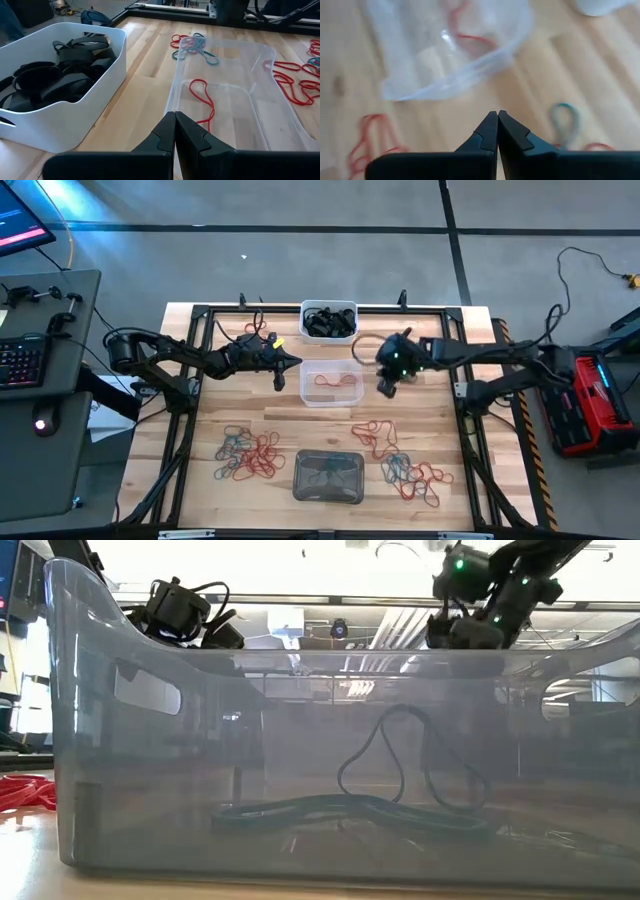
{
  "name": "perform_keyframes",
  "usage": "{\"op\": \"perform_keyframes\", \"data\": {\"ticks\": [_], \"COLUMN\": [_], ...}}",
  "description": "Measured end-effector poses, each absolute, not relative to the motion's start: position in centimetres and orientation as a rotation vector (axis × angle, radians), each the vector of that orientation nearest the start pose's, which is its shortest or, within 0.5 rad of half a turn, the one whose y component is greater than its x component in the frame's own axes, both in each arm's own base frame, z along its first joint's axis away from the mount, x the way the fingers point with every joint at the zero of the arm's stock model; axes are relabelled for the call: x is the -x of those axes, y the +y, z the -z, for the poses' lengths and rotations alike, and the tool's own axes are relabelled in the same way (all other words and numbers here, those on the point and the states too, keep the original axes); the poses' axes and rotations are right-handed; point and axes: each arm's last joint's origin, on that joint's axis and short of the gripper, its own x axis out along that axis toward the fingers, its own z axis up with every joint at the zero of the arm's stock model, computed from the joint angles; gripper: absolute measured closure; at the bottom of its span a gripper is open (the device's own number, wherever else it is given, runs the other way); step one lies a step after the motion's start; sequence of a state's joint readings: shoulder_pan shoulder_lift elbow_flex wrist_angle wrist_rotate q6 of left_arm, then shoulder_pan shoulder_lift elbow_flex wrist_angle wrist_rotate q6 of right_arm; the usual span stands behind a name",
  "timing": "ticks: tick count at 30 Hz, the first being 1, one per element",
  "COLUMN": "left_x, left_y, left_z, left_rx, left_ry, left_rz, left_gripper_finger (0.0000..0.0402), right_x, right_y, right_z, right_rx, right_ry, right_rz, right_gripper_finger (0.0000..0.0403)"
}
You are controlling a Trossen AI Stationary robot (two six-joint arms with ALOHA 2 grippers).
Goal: Sort rubber bands into baskets
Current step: Put the blue rubber band into the black bin
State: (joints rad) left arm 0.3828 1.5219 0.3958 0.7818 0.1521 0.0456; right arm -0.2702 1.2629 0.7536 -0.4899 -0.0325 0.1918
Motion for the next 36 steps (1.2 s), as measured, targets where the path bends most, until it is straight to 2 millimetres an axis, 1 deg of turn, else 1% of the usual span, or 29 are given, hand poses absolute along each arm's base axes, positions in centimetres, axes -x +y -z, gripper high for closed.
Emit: {"op": "perform_keyframes", "data": {"ticks": [4, 8, 11, 17, 20, 24, 28, 31, 36], "left_x": [-24.0, -24.0, -24.0, -24.1, -24.1, -24.1, -24.1, -24.1, -24.1], "left_y": [9.2, 9.2, 9.1, 8.9, 8.9, 8.9, 8.9, 8.9, 8.9], "left_z": [-13.9, -13.9, -13.9, -13.9, -13.9, -13.9, -13.9, -13.9, -13.9], "left_rx": [0.046, 0.058, 0.078, 0.081, 0.08, 0.08, 0.08, 0.08, 0.08], "left_ry": [0.338, 0.342, 0.342, 0.343, 0.343, 0.343, 0.343, 0.343, 0.343], "left_rz": [-0.22, -0.221, -0.221, -0.212, -0.212, -0.212, -0.212, -0.212, -0.213], "left_gripper_finger": [0.0402, 0.0401, 0.0402, 0.0402, 0.0402, 0.0402, 0.0402, 0.0402, 0.0401], "right_x": [-21.8, -21.3, -21.2, -21.5, -21.4, -21.2, -21.2, -21.3, -21.4], "right_y": [-8.6, -10.2, -11.0, -12.3, -13.1, -13.9, -14.1, -14.1, -14.2], "right_z": [-20.5, -20.0, -19.1, -17.5, -16.6, -15.5, -14.6, -14.3, -14.4], "right_rx": [-0.348, -0.366, -0.374, -0.382, -0.391, -0.407, -0.421, -0.415, -0.416], "right_ry": [0.976, 1.002, 1.046, 1.097, 1.132, 1.18, 1.213, 1.227, 1.225], "right_rz": [0.393, 0.45, 0.466, 0.482, 0.501, 0.513, 0.5, 0.484, 0.481], "right_gripper_finger": [0.0402, 0.0395, 0.0366, 0.0287, 0.0264, 0.0257, 0.0256, 0.0256, 0.0256]}}
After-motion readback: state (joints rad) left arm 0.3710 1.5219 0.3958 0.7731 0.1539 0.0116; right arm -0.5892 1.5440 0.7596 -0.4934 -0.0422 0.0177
